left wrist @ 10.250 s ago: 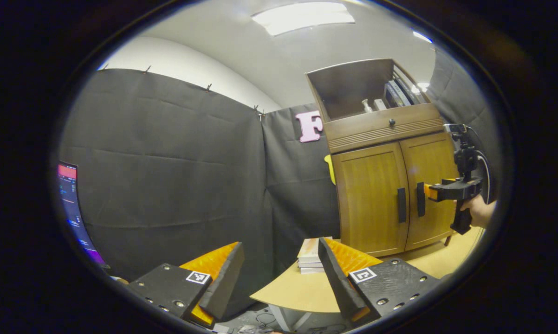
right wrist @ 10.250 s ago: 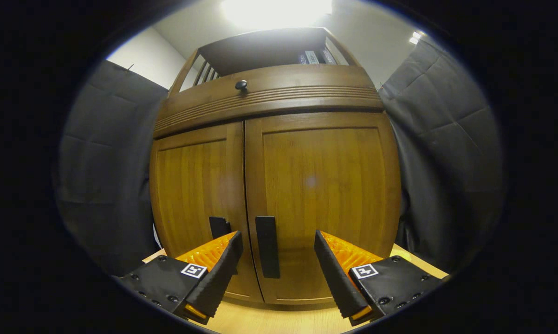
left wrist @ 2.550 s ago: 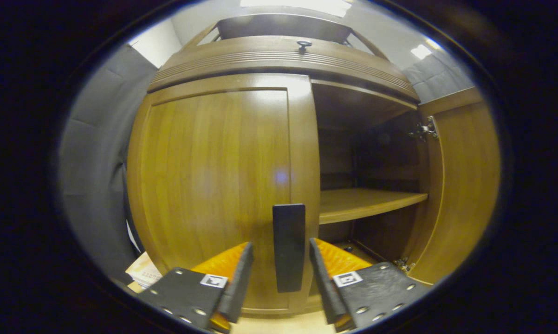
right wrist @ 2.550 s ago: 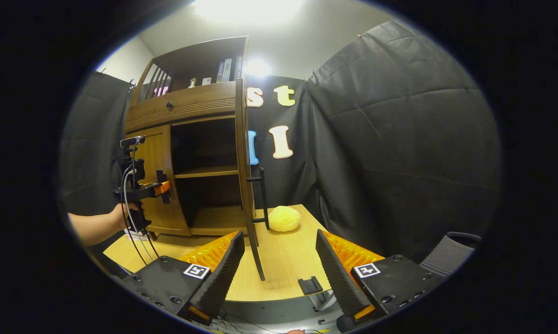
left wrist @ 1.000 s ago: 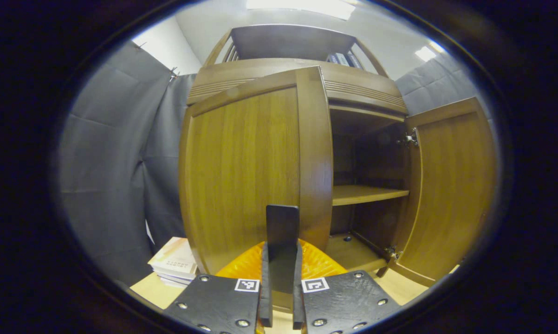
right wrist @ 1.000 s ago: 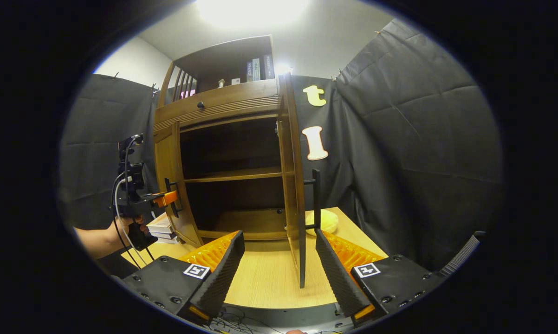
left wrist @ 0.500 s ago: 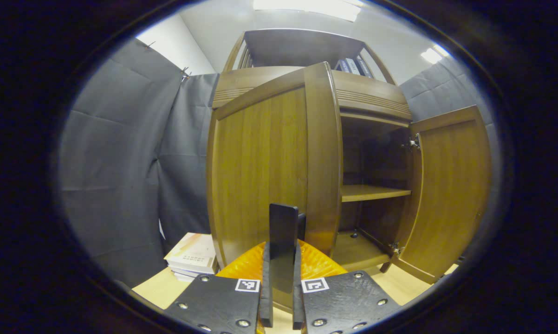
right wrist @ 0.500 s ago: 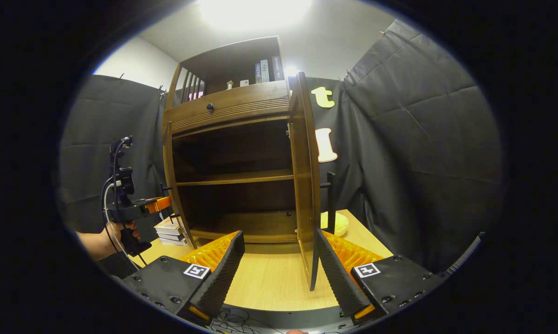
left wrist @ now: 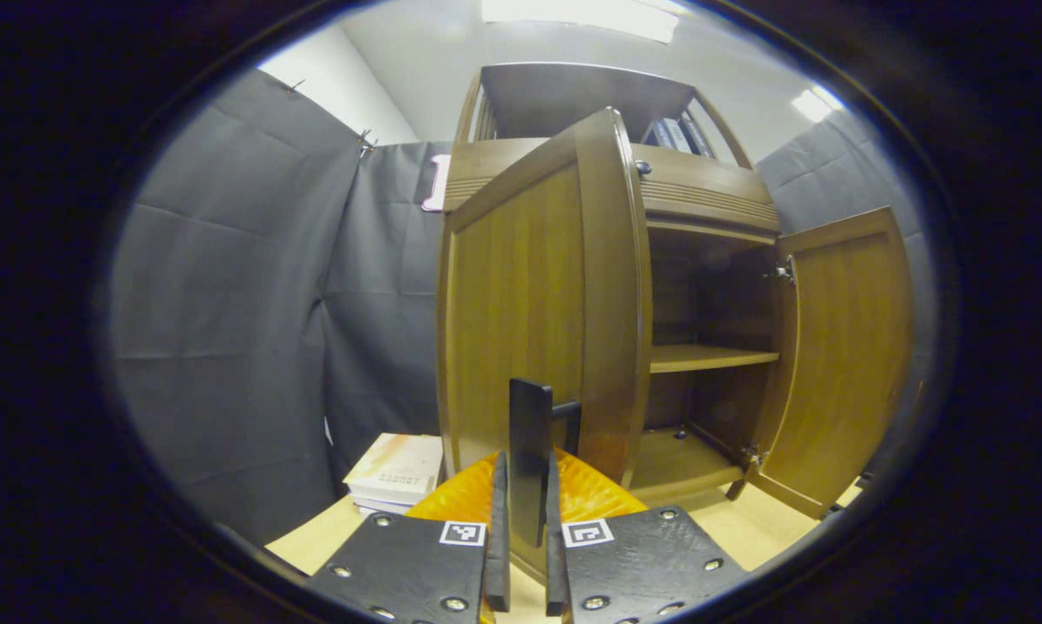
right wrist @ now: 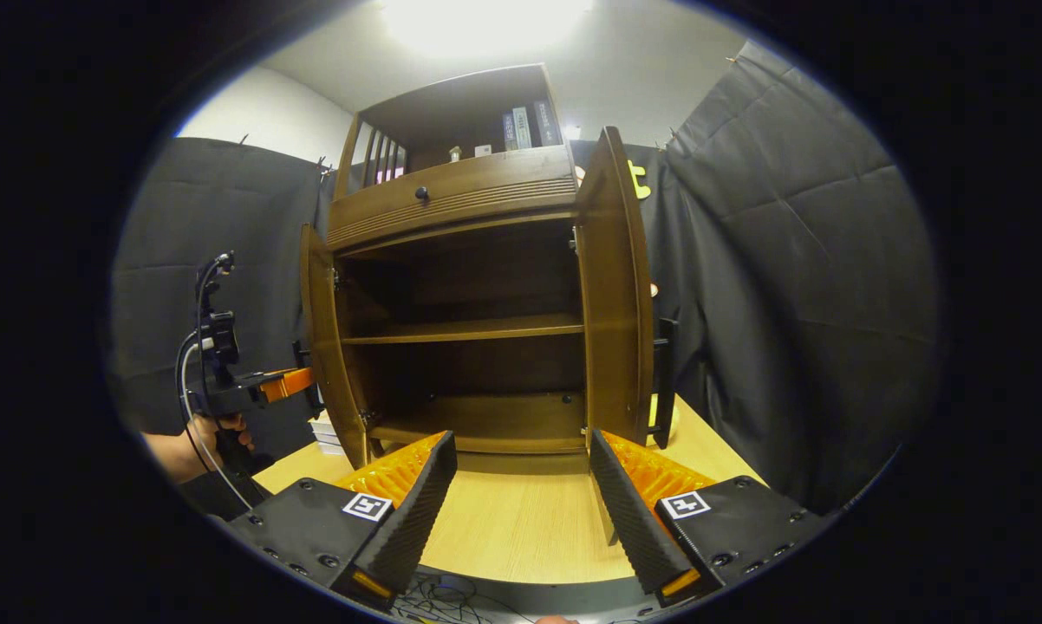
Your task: Open the right door of the double-door shoe cabinet with the right hand, and open the left door with the left hand.
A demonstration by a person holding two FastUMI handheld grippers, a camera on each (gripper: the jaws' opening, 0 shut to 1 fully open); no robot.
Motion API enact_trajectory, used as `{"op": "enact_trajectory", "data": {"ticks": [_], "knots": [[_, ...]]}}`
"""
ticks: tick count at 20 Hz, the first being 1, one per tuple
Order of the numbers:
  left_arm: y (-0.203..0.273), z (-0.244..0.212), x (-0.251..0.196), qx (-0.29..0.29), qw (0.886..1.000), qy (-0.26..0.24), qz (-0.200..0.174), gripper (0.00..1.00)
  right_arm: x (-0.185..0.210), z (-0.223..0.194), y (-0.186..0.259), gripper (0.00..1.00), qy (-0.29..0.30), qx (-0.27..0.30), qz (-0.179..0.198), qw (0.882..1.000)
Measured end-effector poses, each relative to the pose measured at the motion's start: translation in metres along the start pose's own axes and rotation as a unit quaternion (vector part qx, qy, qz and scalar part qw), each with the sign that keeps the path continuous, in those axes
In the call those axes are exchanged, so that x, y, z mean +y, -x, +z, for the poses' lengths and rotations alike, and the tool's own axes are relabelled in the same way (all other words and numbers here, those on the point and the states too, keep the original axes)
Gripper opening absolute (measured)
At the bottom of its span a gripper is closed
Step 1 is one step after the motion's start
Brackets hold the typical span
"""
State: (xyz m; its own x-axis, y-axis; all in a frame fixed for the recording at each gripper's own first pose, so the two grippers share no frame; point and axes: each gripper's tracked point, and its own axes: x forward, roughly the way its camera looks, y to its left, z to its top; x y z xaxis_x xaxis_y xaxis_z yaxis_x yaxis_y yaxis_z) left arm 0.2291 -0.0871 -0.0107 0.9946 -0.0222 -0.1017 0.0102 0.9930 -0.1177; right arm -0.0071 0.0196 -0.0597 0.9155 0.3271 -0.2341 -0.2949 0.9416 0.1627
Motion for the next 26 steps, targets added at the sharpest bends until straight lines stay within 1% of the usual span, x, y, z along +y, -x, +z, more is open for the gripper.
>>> {"op": "enact_trajectory", "data": {"ticks": [1,2,4,5,6,7,8,9,10,12,13,14,15,16,17,18,20,21,23,24,25,26], "knots": [[0.002,0.000,0.005,-0.002,1.000,-0.003,0.003,0.18,0.003,0.001,-0.002,0.97,-0.002,0.000,0.004,1.000],[0.004,0.002,0.009,-0.002,1.000,-0.004,0.006,0.20,0.007,0.002,-0.003,0.97,-0.004,0.000,0.008,1.000],[0.007,0.000,0.015,-0.004,1.000,-0.007,0.010,0.20,0.013,0.003,-0.007,0.96,-0.002,-0.002,0.012,1.000],[0.008,0.001,0.018,-0.004,1.000,-0.007,0.012,0.14,0.015,0.003,-0.008,0.97,0.000,-0.001,0.014,1.000],[0.008,0.000,0.022,-0.004,1.000,-0.007,0.015,0.15,0.018,0.002,-0.008,0.97,0.001,0.000,0.017,1.000],[0.009,-0.001,0.026,-0.005,1.000,-0.008,0.020,0.16,0.020,0.002,-0.009,0.92,0.002,0.001,0.019,1.000],[0.011,0.000,0.032,-0.005,1.000,-0.006,0.025,0.17,0.023,0.002,-0.010,0.97,0.002,0.001,0.021,1.000],[0.012,-0.001,0.038,-0.005,0.999,-0.006,0.032,0.18,0.026,0.002,-0.011,0.97,0.003,0.002,0.023,1.000],[0.013,0.000,0.046,-0.006,0.999,-0.005,0.039,0.19,0.029,0.002,-0.012,0.92,0.003,0.003,0.025,1.000],[0.015,-0.001,0.057,-0.007,0.999,-0.004,0.048,0.19,0.034,0.002,-0.015,0.92,0.002,0.003,0.029,1.000],[0.019,0.001,0.067,-0.010,0.998,-0.009,0.064,0.19,0.037,0.002,-0.016,0.92,-0.001,0.003,0.031,1.000],[0.019,0.001,0.077,-0.012,0.997,-0.011,0.071,0.16,0.041,0.001,-0.018,0.96,-0.004,0.003,0.034,0.999],[0.018,0.001,0.087,-0.013,0.997,-0.014,0.080,0.12,0.046,0.001,-0.019,0.96,-0.006,0.002,0.037,0.999],[0.024,0.002,0.095,-0.013,0.996,-0.014,0.082,0.00,0.051,0.002,-0.021,0.96,-0.007,0.002,0.040,0.999],[0.023,0.002,0.097,-0.010,0.997,-0.011,0.076,0.10,0.056,0.002,-0.025,0.96,-0.006,0.003,0.042,0.999],[0.022,0.002,0.100,-0.010,0.997,-0.013,0.073,0.00,0.061,0.001,-0.027,0.92,-0.005,0.004,0.044,0.999],[0.023,0.003,0.104,-0.008,0.998,-0.016,0.067,0.11,0.070,0.002,-0.030,0.92,-0.007,0.003,0.047,0.999],[0.027,0.001,0.110,-0.009,0.998,-0.015,0.068,0.11,0.076,0.002,-0.031,0.97,-0.008,0.002,0.049,0.999],[0.037,-0.004,0.122,-0.012,0.997,-0.016,0.076,0.10,0.086,0.003,-0.031,0.97,-0.007,0.000,0.049,0.999],[0.042,-0.008,0.128,-0.011,0.997,-0.016,0.077,0.10,0.091,0.003,-0.031,0.92,-0.003,-0.001,0.048,0.999],[0.046,-0.010,0.132,-0.010,0.997,-0.015,0.077,0.04,0.094,0.004,-0.031,0.92,0.002,-0.003,0.047,0.999],[0.050,-0.012,0.138,-0.010,0.997,-0.015,0.077,0.00,0.097,0.004,-0.029,0.97,0.006,-0.006,0.044,0.999]]}}
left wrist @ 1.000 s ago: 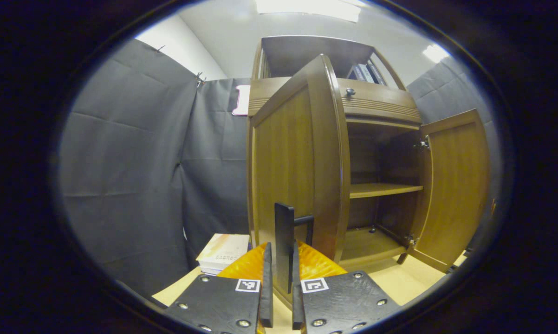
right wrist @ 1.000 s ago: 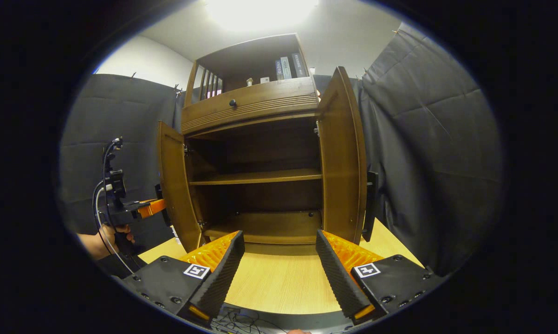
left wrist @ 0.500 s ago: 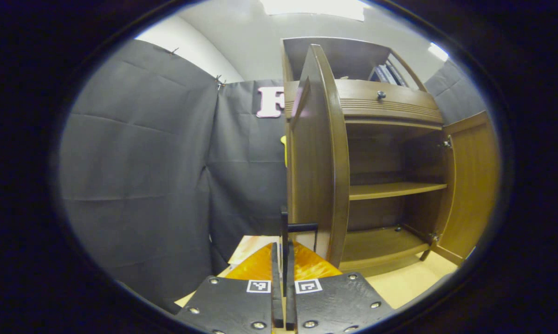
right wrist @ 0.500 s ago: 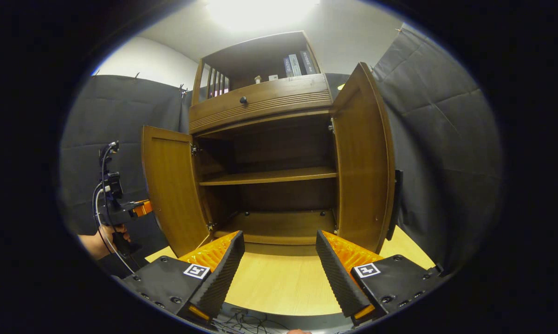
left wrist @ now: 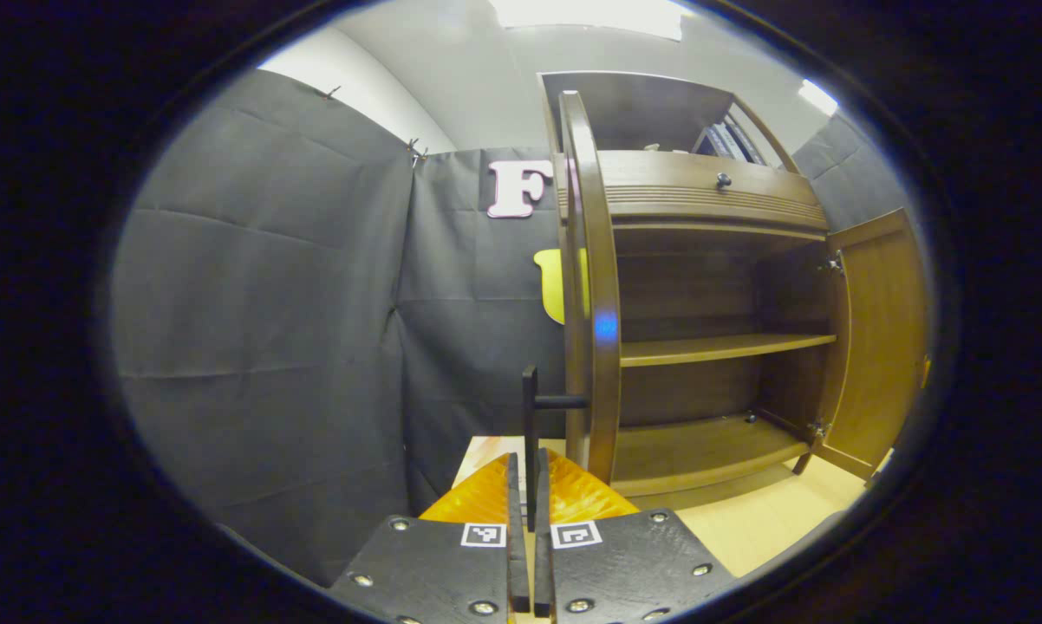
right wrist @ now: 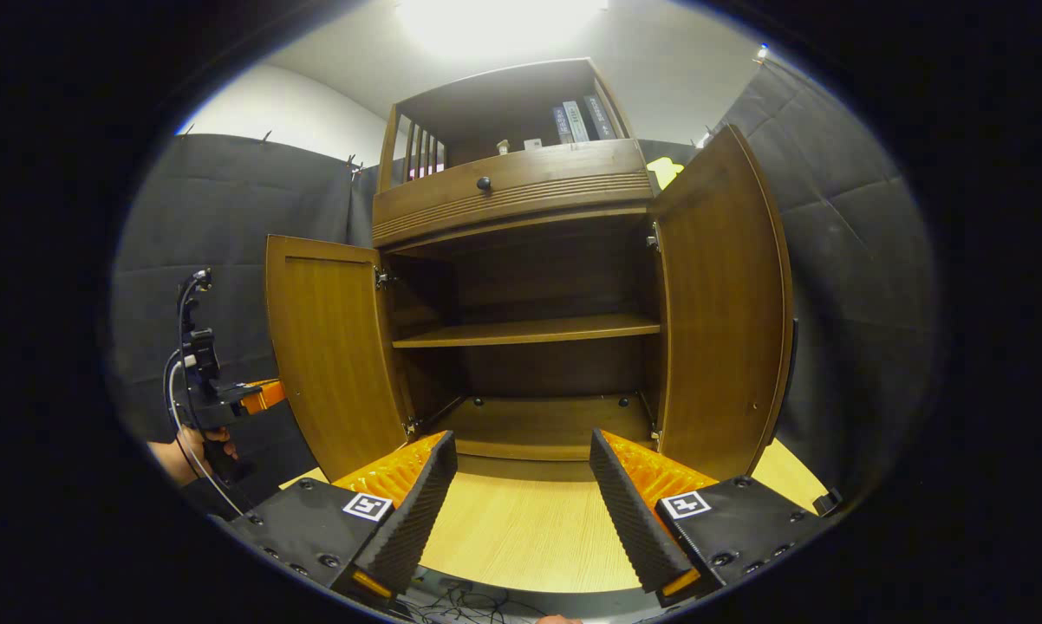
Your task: Open the right door of the double-door shoe cabinet with the right hand, and open the left door with the left hand.
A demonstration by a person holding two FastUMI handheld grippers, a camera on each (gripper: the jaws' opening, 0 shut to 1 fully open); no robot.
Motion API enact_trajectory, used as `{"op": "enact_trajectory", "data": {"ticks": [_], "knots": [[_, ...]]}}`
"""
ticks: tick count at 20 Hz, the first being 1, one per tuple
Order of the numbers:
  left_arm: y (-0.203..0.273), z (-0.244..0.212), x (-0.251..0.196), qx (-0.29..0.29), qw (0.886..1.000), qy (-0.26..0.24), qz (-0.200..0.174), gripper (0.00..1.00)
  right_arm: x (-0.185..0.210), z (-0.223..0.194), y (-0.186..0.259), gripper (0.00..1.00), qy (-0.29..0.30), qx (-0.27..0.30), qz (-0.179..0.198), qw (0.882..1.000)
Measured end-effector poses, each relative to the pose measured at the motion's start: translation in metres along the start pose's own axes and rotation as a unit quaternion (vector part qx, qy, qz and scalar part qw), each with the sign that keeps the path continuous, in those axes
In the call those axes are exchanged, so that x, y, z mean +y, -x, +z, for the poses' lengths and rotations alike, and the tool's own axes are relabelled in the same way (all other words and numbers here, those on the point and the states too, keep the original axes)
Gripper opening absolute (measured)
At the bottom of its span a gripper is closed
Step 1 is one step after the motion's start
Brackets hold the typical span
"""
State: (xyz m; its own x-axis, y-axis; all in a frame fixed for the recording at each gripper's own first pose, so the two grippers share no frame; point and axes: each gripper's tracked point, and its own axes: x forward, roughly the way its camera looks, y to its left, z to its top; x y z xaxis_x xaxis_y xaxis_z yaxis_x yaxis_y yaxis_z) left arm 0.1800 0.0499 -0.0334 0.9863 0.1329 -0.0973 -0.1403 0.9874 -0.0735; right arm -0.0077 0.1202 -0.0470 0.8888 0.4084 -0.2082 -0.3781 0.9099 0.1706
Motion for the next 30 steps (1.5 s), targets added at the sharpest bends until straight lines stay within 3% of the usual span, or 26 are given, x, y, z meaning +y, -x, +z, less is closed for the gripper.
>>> {"op": "enact_trajectory", "data": {"ticks": [1,5,7,9,10,11,12,13,14,15,18,19,20,30], "knots": [[0.004,-0.002,0.007,0.001,1.000,0.000,0.005,0.04,0.002,0.001,0.001,0.92,0.001,-0.001,-0.002,1.000],[0.028,0.009,0.021,-0.008,1.000,0.006,0.004,0.08,0.007,0.009,0.010,0.97,0.008,-0.021,-0.013,1.000],[0.046,0.015,0.020,-0.014,1.000,-0.002,-0.002,0.04,0.007,0.016,0.016,0.92,0.010,-0.032,-0.020,0.999],[0.065,0.021,0.009,-0.019,1.000,-0.007,-0.014,0.04,0.004,0.022,0.027,0.92,0.012,-0.047,-0.025,0.999],[0.074,0.024,0.004,-0.020,1.000,-0.007,-0.019,0.04,0.003,0.025,0.032,0.97,0.015,-0.054,-0.029,0.998],[0.083,0.027,-0.001,-0.021,0.999,-0.006,-0.024,0.04,0.001,0.030,0.037,0.92,0.021,-0.060,-0.032,0.997],[0.094,0.031,-0.004,-0.020,0.999,-0.007,-0.027,0.04,-0.001,0.032,0.041,1.00,0.025,-0.061,-0.034,0.997],[0.104,0.036,-0.009,-0.022,0.999,-0.008,-0.032,0.10,-0.003,0.034,0.046,0.96,0.029,-0.062,-0.035,0.997],[0.113,0.042,-0.016,-0.025,0.999,-0.007,-0.038,0.04,-0.006,0.037,0.051,0.92,0.032,-0.067,-0.040,0.996],[0.122,0.045,-0.022,-0.026,0.999,-0.008,-0.040,0.07,-0.010,0.040,0.058,0.96,0.033,-0.072,-0.045,0.996],[0.152,0.050,-0.030,-0.028,0.999,-0.006,-0.046,0.10,-0.015,0.042,0.075,0.92,0.030,-0.079,-0.053,0.995],[0.161,0.051,-0.032,-0.029,0.998,-0.006,-0.047,0.10,-0.018,0.043,0.082,0.96,0.030,-0.080,-0.057,0.995],[0.168,0.051,-0.033,-0.028,0.998,-0.007,-0.047,0.10,-0.020,0.042,0.087,0.92,0.030,-0.082,-0.061,0.994],[0.215,0.051,-0.022,-0.028,0.999,-0.023,-0.035,0.10,-0.028,0.043,0.121,0.96,0.029,-0.093,-0.088,0.991]]}}
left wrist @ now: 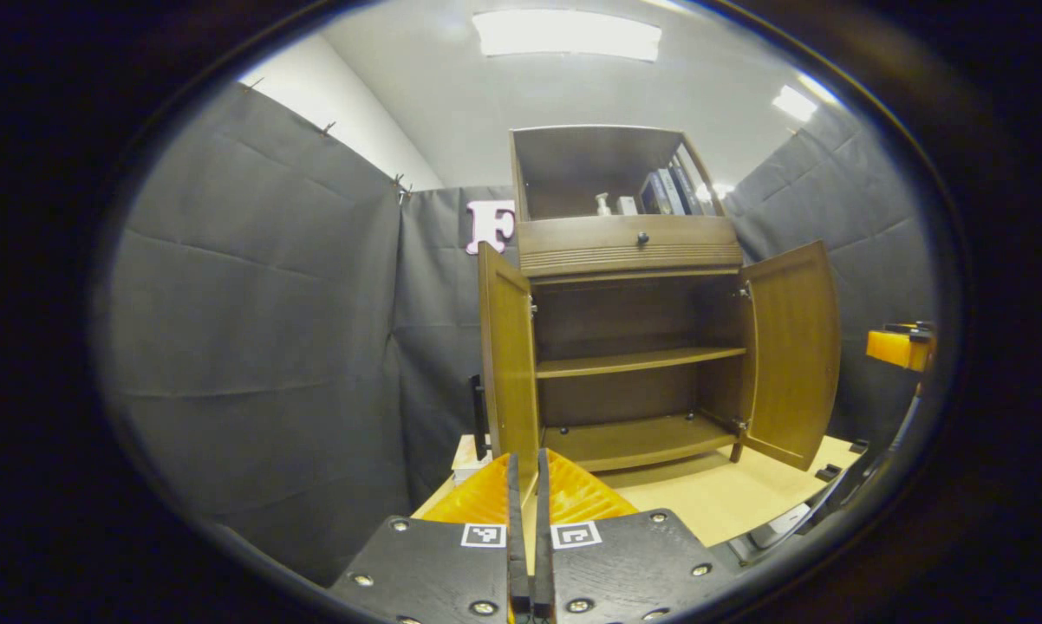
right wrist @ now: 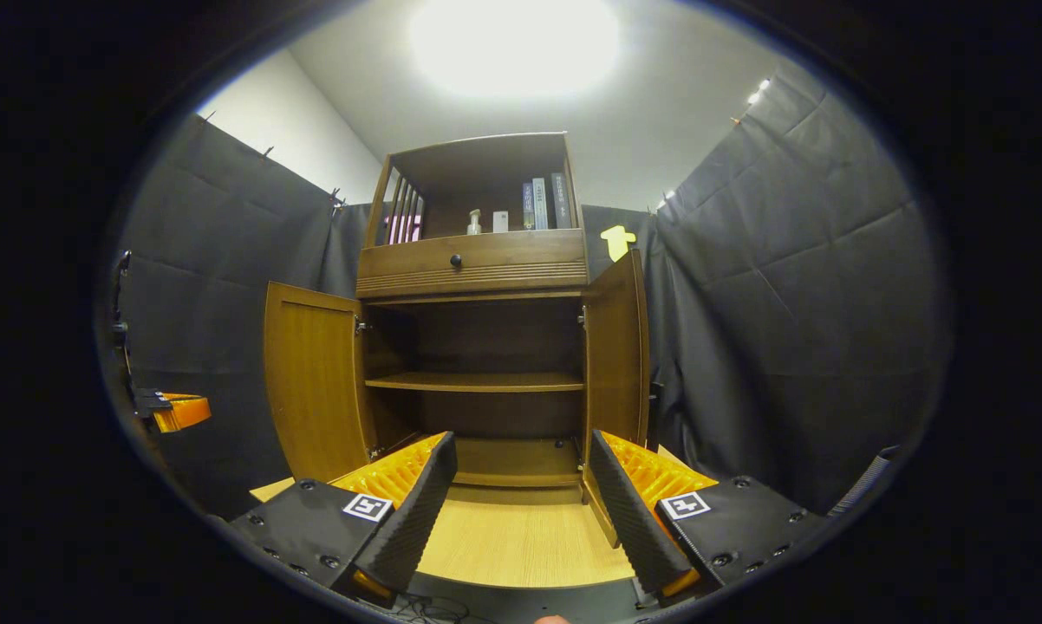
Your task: Open the right door of the double-door shoe cabinet with the right hand, and open the left door with the left hand.
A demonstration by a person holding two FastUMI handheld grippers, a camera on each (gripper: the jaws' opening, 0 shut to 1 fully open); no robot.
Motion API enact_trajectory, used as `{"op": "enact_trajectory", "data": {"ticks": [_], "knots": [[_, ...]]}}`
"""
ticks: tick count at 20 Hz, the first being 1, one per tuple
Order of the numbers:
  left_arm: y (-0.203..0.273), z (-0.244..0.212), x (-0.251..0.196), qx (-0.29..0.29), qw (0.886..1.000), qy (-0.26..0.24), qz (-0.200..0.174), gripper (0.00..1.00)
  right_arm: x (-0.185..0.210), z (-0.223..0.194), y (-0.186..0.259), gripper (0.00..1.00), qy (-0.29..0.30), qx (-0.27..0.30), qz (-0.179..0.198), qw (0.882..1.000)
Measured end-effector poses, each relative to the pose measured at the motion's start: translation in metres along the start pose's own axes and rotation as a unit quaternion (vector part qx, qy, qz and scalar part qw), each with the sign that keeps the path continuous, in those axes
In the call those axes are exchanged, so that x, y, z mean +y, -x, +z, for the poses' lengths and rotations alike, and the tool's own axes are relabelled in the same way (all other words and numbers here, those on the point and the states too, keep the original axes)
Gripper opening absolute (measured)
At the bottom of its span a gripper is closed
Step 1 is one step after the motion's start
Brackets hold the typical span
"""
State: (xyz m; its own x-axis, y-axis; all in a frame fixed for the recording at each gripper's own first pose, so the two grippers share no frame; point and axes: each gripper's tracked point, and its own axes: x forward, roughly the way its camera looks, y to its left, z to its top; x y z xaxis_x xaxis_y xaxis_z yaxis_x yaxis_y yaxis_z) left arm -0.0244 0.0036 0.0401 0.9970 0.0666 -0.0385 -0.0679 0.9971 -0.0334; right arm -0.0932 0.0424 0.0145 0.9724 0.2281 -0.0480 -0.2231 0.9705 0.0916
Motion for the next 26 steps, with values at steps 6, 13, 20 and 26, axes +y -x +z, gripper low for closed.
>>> {"op": "enact_trajectory", "data": {"ticks": [6,13,20,26], "knots": [[0.009,0.013,-0.005,-0.010,1.000,-0.002,-0.007,0.11,-0.002,0.001,0.005,0.96,-0.001,-0.004,-0.004,1.000],[0.011,0.017,-0.012,-0.011,1.000,-0.004,-0.011,0.48,-0.007,0.002,0.013,0.96,-0.005,-0.003,-0.009,1.000],[0.015,0.024,-0.009,-0.021,1.000,0.000,-0.006,0.88,-0.012,0.002,0.013,0.96,-0.006,-0.004,-0.011,1.000],[0.017,0.023,-0.004,-0.025,1.000,0.003,0.008,0.96,-0.012,0.000,0.013,0.96,-0.006,-0.002,-0.011,1.000]]}}
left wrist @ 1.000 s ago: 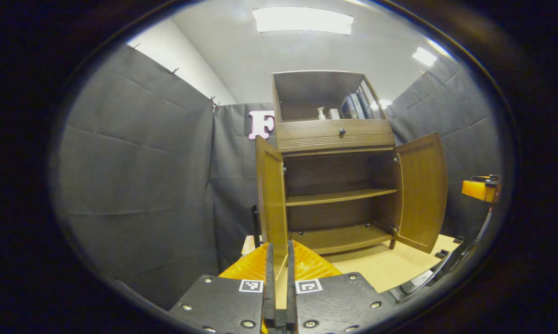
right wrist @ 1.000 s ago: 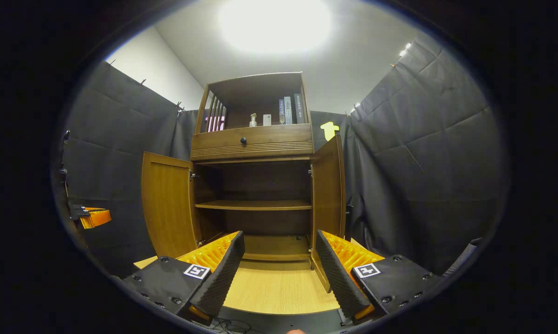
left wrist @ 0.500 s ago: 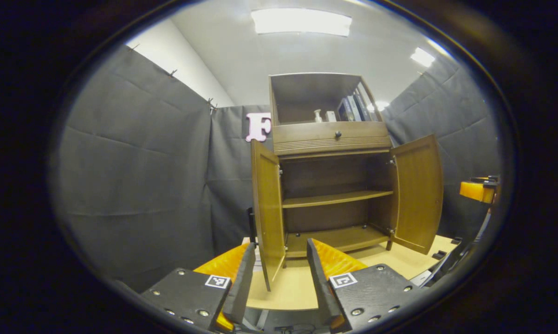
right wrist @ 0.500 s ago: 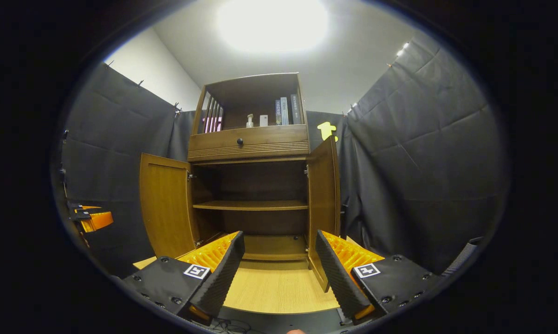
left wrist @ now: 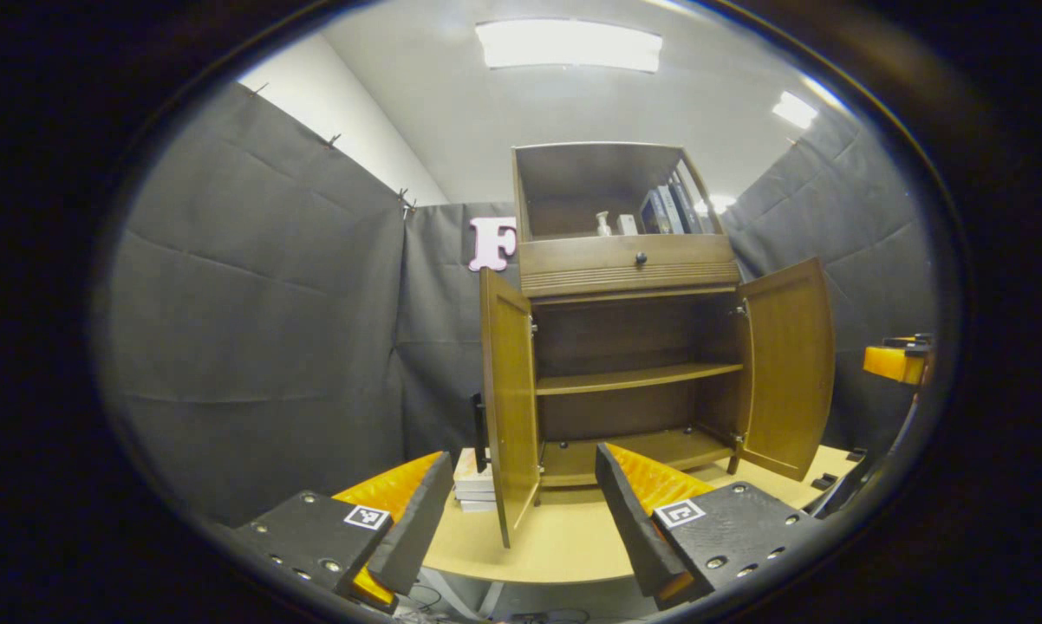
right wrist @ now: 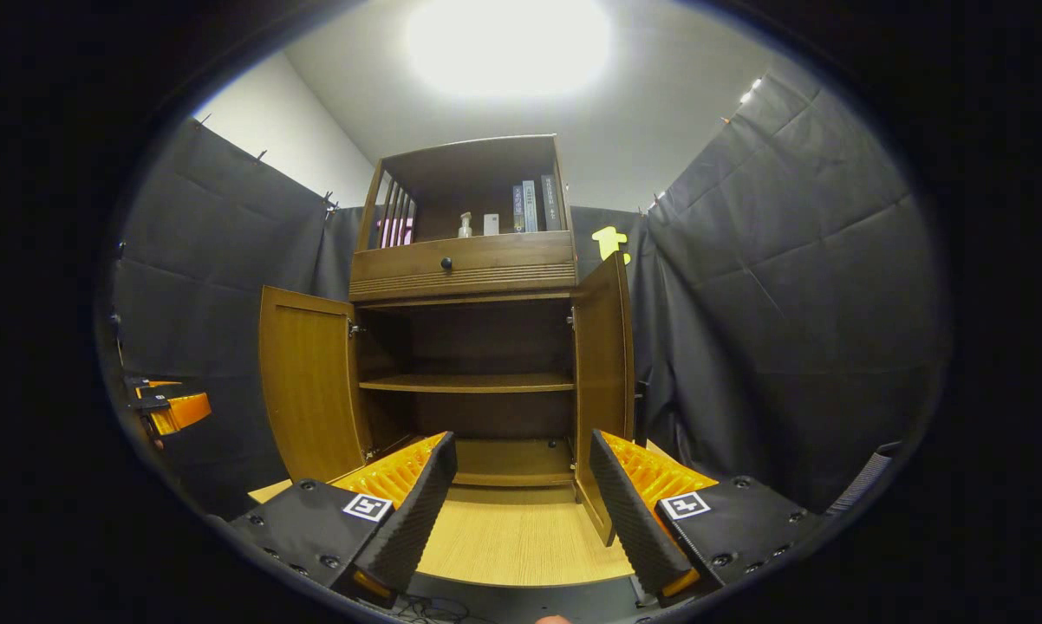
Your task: Open the right door of the double-door shoe cabinet with the right hand, and open the left door with the left hand.
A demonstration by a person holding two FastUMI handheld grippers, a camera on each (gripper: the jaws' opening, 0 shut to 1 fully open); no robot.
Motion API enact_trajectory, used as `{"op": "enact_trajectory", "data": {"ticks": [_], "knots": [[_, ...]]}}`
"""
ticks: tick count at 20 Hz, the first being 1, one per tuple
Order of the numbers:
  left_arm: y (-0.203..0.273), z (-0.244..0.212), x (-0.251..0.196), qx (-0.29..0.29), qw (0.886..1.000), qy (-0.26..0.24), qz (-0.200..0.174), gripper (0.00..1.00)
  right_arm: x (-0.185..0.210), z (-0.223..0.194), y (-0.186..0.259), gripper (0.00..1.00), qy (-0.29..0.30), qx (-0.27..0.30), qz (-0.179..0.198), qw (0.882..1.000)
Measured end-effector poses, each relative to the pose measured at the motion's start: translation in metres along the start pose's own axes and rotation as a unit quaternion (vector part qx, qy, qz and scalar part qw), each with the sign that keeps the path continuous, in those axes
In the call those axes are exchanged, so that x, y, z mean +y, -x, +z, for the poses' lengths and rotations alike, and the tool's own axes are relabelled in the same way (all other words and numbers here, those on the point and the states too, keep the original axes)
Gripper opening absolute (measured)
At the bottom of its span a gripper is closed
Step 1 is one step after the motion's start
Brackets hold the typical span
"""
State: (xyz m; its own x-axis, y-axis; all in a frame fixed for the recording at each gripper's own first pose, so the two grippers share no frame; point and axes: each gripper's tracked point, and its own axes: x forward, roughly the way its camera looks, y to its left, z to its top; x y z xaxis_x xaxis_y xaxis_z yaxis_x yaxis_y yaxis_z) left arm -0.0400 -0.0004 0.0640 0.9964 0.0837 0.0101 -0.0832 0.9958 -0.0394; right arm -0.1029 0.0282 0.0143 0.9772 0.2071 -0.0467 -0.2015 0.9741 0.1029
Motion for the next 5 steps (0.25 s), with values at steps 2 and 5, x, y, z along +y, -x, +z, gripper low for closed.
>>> {"op": "enact_trajectory", "data": {"ticks": [2,5], "knots": [[-0.0003,0.0005,-0.0001,-0.002,1.000,0.002,0.003,0.96,0.0000,-0.0007,-0.0004,0.96,-0.001,0.001,-0.001,1.000],[-0.0004,0.0023,0.0021,-0.005,1.000,0.004,0.006,0.96,-0.0019,-0.0009,-0.0001,0.96,0.001,0.002,-0.004,1.000]]}}
